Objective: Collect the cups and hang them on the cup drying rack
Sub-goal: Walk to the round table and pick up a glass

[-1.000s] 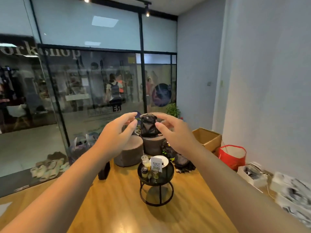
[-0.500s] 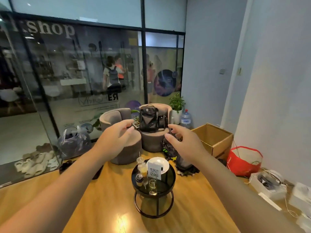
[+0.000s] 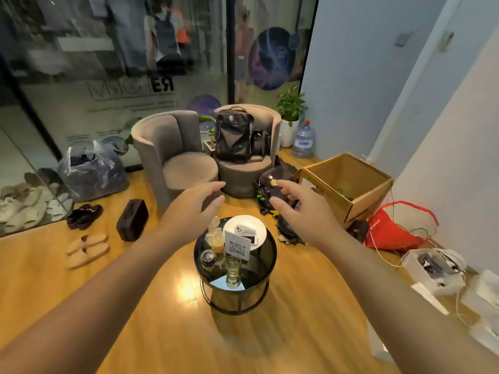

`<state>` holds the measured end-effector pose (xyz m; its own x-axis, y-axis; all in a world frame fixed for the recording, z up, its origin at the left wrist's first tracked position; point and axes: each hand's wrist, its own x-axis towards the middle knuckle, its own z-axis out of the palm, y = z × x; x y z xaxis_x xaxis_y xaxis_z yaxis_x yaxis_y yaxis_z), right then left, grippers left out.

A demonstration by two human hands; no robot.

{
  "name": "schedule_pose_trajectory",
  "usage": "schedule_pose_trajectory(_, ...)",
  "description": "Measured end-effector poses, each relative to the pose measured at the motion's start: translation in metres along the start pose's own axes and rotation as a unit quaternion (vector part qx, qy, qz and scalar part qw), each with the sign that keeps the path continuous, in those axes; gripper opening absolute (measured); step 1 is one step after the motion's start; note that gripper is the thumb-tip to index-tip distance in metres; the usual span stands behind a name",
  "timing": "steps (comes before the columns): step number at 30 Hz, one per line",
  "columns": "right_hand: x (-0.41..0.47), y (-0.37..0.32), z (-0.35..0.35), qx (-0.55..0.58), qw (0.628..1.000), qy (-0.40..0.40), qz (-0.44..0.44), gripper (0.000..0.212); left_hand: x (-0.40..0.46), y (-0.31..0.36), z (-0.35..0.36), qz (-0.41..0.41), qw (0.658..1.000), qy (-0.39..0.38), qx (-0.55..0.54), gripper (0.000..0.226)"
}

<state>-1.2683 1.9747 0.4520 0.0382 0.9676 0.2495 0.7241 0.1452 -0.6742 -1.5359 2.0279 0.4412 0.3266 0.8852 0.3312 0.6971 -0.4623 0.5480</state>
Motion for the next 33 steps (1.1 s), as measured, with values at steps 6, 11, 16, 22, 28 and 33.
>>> schedule_pose_trajectory(6,0.070,0.076,0.077,-0.013,0.998,-0.056,0.036,0.056,0.064,-0.094,0.106,-0.048,0.997,-0.054,0.014,0.042)
schedule_pose_trajectory(11,0.110,0.142,0.149,-0.031,0.992,-0.113,0.037,0.054,0.081,-0.162,0.200,-0.075,0.991,-0.105,0.027,0.044)
schedule_pose_trajectory(16,0.126,0.224,0.219,-0.015,0.986,-0.161,0.043,0.054,0.079,-0.227,0.298,-0.105,0.985,-0.133,0.025,0.047)
schedule_pose_trajectory(22,0.124,0.315,0.289,-0.004,0.979,-0.197,0.062,0.057,0.059,-0.288,0.399,-0.128,0.980,-0.149,0.041,0.055)
schedule_pose_trajectory(28,0.105,0.384,0.353,0.015,0.973,-0.211,0.092,0.063,0.036,-0.337,0.496,-0.159,0.963,-0.199,0.092,0.086)
schedule_pose_trajectory(33,0.091,0.416,0.392,0.012,0.969,-0.228,0.100,0.063,0.032,-0.368,0.550,-0.202,0.948,-0.218,0.111,0.101)
